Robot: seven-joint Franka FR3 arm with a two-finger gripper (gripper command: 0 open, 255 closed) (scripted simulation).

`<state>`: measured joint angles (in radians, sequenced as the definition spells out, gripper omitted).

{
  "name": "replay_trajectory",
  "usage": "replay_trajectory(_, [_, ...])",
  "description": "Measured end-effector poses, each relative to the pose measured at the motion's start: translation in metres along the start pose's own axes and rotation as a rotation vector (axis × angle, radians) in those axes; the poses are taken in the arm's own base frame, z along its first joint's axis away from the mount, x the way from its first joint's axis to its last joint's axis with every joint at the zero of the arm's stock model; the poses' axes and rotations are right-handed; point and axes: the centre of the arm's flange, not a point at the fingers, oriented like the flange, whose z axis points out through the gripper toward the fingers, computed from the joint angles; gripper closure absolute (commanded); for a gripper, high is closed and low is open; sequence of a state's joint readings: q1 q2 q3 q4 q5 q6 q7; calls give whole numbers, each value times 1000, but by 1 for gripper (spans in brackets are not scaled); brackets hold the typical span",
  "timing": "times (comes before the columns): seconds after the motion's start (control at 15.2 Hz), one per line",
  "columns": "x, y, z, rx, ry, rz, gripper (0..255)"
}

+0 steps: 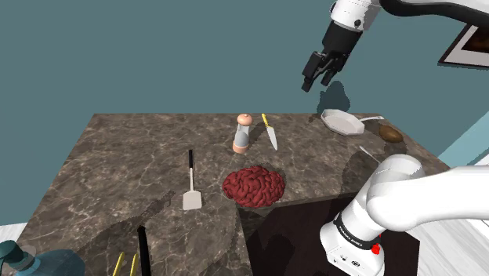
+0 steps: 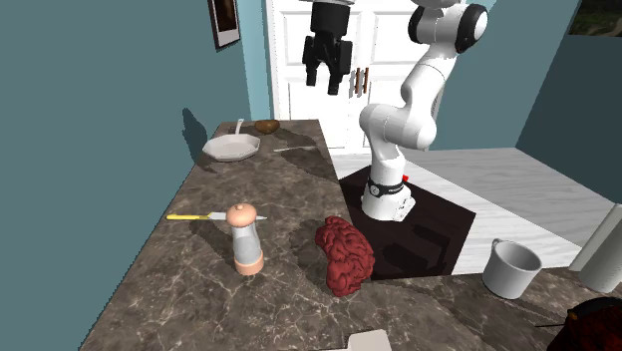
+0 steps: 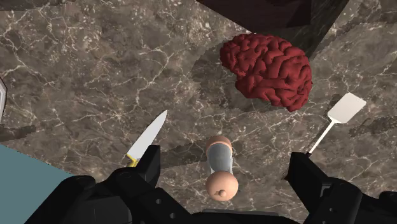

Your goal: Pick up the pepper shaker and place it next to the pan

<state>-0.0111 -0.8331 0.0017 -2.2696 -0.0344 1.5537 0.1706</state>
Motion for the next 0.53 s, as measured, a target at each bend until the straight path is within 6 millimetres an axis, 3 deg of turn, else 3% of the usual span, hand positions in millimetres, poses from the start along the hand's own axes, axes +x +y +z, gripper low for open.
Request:
replay_trajectory(0.2, [11, -4, 10, -9, -5, 4, 0])
replay_trajectory(0.53, [50, -22, 58, -44, -25, 19, 0])
